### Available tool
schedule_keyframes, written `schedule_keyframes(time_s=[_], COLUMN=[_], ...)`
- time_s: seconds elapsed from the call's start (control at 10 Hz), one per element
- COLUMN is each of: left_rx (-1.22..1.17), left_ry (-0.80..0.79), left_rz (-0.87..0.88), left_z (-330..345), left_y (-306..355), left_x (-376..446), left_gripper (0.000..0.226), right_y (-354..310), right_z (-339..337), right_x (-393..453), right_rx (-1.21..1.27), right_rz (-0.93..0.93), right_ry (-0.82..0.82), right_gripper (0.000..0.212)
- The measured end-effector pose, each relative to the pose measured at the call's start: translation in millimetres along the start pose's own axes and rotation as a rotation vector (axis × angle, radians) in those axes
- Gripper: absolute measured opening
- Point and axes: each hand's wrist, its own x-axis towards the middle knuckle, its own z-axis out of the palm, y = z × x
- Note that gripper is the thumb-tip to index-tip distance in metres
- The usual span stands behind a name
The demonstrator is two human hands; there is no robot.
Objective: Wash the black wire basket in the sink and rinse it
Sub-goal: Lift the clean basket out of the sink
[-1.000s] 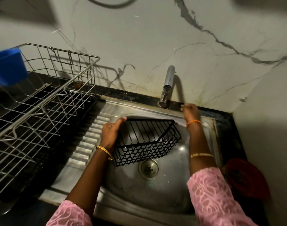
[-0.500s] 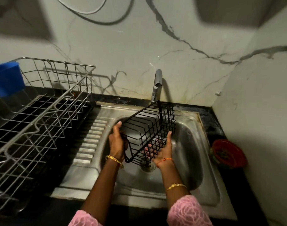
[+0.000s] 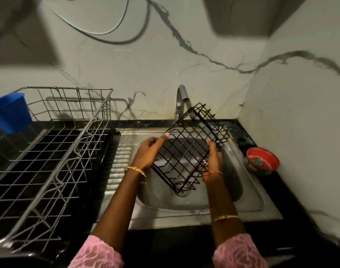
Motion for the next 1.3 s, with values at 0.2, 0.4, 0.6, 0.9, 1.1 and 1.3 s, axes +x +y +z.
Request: schedule_keyframes(time_s=[0.2,0.4,0.6,0.9,1.1,1.3], left_rx=[0.258,0.200,0.424,0.169,0.170,0.234], left_ry=[-0.116,-0.172,-0.315,-0.162,-0.146,-0.061], left_rz=[0.000,-0.120,-0.176,-0.236,-0.207,-0.270], left_z=[-1.5,-11.4,-19.9,-63.7,-143.8,-269.9], left_y=[18.5,22.8,32.8,102.0,166.9,178.4], left_x=[9.6,14.9,-1.1,-36.3,-52.0,-63.8], left_gripper=[0.061,0.112,0.115,0.085,0.083,0.087], right_y=[2.2,-4.1,-13.5,-65.4,-129.4,-118.5], right_z=[6.9,8.9,15.8,71.9,136.4,226.6], right_x=[16.1,-7.1,-13.6,-13.4,-108.9,-184.6], right_rx=[0.003,-0.036,-0.119,-0.130,-0.149,-0.249], right_rz=[-0.073,-0.075,-0.073,-0.236,-0.323,-0.263], right_ry=[0.095,0.084,0.031,-0.266,-0.555,-0.816], right_gripper=[0.066,0.078,0.059,0.055,0.043,0.019])
